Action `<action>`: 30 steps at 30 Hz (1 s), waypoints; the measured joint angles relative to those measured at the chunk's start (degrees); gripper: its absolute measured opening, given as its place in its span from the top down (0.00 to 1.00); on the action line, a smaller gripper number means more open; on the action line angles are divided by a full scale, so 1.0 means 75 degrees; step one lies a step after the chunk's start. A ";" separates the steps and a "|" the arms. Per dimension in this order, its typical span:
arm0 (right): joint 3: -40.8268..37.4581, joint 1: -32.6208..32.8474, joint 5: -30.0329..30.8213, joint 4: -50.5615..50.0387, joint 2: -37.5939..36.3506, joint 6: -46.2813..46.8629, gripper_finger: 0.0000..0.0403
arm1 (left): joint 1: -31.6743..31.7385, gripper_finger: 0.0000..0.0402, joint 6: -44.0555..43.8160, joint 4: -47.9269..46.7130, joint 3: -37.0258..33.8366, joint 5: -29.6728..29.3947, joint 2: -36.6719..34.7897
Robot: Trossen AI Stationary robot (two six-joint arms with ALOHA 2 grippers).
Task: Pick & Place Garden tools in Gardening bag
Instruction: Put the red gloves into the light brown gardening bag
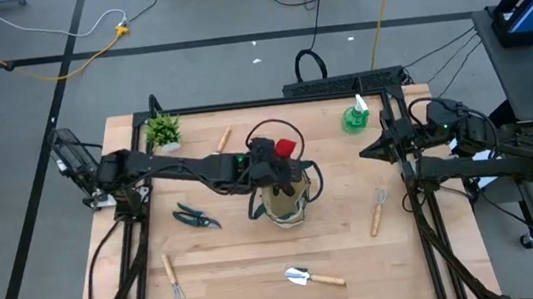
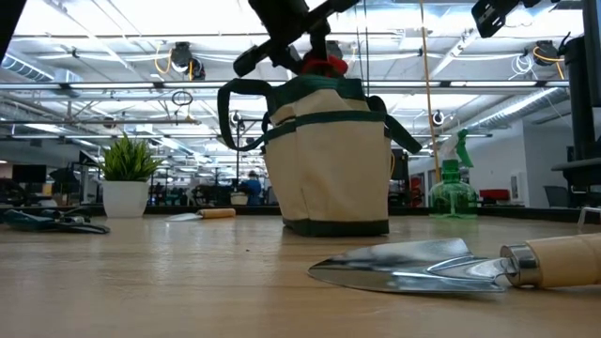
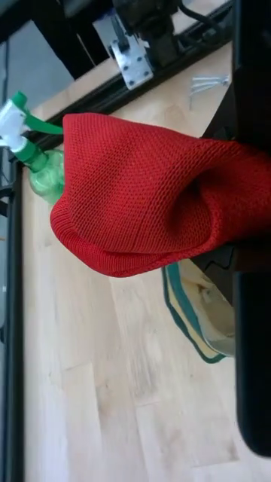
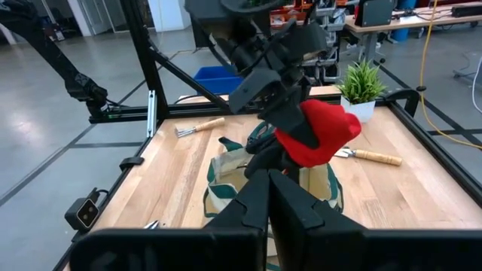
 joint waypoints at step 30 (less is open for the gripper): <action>0.0000 0.0002 0.0011 0.0009 0.0003 0.0006 1.00 | -0.0372 0.81 -0.0346 0.0186 -0.0004 -0.0132 0.0738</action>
